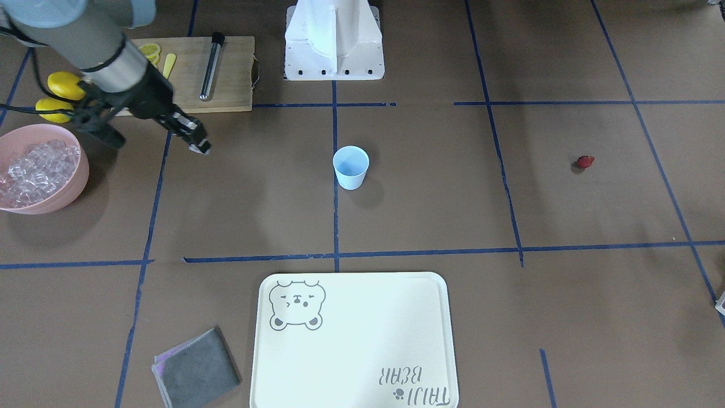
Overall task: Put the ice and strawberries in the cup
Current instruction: 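Carry the ice cube with the right gripper over the light-blue cup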
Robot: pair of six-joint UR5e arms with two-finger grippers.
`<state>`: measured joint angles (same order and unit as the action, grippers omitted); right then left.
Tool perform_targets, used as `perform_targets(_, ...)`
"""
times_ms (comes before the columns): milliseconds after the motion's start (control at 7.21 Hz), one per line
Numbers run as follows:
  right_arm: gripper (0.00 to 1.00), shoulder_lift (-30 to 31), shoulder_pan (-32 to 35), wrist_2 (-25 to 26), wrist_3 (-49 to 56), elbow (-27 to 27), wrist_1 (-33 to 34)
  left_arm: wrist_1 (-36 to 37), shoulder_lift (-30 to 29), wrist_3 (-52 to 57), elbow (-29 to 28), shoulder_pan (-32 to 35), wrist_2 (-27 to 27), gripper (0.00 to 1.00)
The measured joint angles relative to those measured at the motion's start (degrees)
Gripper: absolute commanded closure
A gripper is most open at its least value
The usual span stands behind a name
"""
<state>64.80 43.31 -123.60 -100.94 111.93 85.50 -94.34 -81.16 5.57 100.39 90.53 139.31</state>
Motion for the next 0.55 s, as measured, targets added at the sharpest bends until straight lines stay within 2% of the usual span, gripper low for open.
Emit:
perform_targets(277,0.95,-13.8,-4.9,4.6,-4.8,-9.8,1.1,-0.4,0.0,0.0,0.0,0.0,0.0,0.0)
perform_targets(416,0.89,-17.4,-7.1,6.8,-5.7,-12.6,1.1,-0.4,0.0,-0.1,0.0,0.0,0.0,0.0)
perform_targets(554,0.77,-19.7,-8.8,8.7,-6.3,-14.8,1.1,-0.4,0.0,-0.1,0.0,0.0,0.0,0.0)
